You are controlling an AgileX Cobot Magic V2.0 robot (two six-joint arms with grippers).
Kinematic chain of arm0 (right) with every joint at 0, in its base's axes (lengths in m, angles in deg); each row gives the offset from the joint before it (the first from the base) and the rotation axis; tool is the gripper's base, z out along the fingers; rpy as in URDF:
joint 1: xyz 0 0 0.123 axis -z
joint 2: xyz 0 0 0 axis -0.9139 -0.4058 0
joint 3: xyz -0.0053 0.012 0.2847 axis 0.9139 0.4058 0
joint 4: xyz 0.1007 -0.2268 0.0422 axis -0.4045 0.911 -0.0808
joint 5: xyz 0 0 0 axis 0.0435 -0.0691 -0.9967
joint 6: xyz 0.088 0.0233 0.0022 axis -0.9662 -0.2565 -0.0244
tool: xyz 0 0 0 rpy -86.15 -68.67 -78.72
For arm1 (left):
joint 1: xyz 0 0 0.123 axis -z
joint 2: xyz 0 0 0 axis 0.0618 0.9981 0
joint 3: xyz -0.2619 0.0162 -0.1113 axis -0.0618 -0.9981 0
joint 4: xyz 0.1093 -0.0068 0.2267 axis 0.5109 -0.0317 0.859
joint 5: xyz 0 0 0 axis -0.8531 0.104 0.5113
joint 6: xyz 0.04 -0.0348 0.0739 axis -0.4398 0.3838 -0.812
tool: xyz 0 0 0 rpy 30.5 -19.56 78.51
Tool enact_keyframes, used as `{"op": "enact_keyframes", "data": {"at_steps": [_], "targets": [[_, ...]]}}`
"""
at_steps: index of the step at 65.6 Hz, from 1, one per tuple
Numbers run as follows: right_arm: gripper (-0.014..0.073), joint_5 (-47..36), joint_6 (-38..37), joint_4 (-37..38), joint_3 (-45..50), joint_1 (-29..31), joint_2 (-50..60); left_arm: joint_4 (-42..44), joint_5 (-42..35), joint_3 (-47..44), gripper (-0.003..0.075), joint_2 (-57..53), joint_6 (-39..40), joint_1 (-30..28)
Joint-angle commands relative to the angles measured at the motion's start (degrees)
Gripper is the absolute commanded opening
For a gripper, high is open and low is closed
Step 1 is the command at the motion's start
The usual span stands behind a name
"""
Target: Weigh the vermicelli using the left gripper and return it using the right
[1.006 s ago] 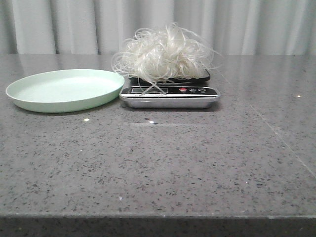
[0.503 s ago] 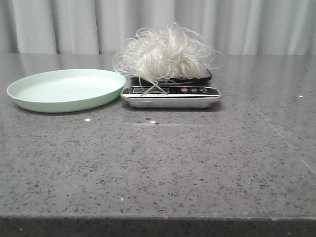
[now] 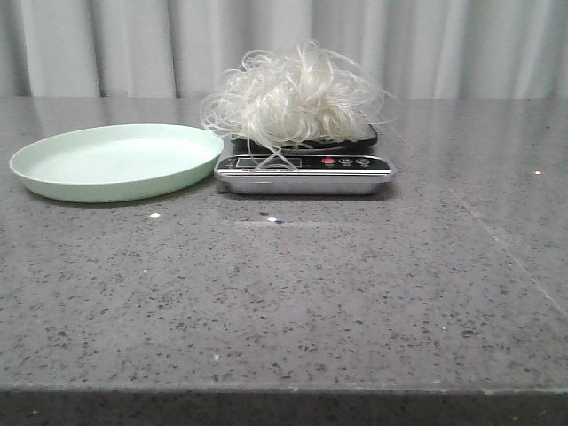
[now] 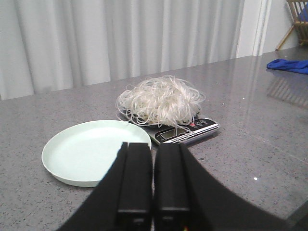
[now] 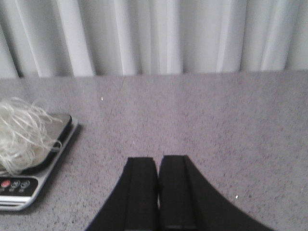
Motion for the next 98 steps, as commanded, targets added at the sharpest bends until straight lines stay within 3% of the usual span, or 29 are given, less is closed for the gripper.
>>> {"op": "enact_keyframes", "data": {"at_steps": [1,12,25,31,40,58,71,87,92,98], "targets": [[0.0168,-3.4,0.4,-1.4,-3.1,-0.1,-3.4,-0.1,-5.0,1.4,0.0127,0.7,0.1,0.1],[0.0209,1.8,0.4,-1.9,-11.7,-5.3,-13.3,-0.1,-5.0,1.4,0.0127,0.7,0.1,0.1],[0.0531,8.1,0.4,-1.9,-29.1,-16.8,-28.8,-0.1,-5.0,1.4,0.0127,0.7,0.1,0.1],[0.0615,11.4,0.4,-1.9,-37.2,-21.6,-36.1,-0.1,-5.0,1.4,0.0127,0.7,0.1,0.1],[0.0609,18.3,0.4,-1.9,-50.3,-26.2,-48.2,-0.1,-5.0,1.4,0.0127,0.7,0.1,0.1],[0.0609,35.1,0.4,-3.5,-73.5,-26.5,-69.7,-0.1,-5.0,1.4,0.0127,0.7,0.1,0.1],[0.0609,44.3,0.4,-4.5,-83.2,-26.6,-80.4,-0.1,-5.0,1.4,0.0127,0.7,0.1,0.1],[0.0605,52.6,1.7,-4.5,-88.3,-27.6,-88.3,-0.1,-5.0,1.4,0.0127,0.7,0.1,0.1],[0.0528,54.1,1.7,-4.5,-89.4,-28.0,-89.0,-0.1,-5.0,1.4,0.0127,0.7,0.1,0.1],[0.0262,55.1,1.7,-4.5,-91.2,-28.1,-89.0,-0.1,-5.0,1.4,0.0127,0.7,0.1,0.1]]}}
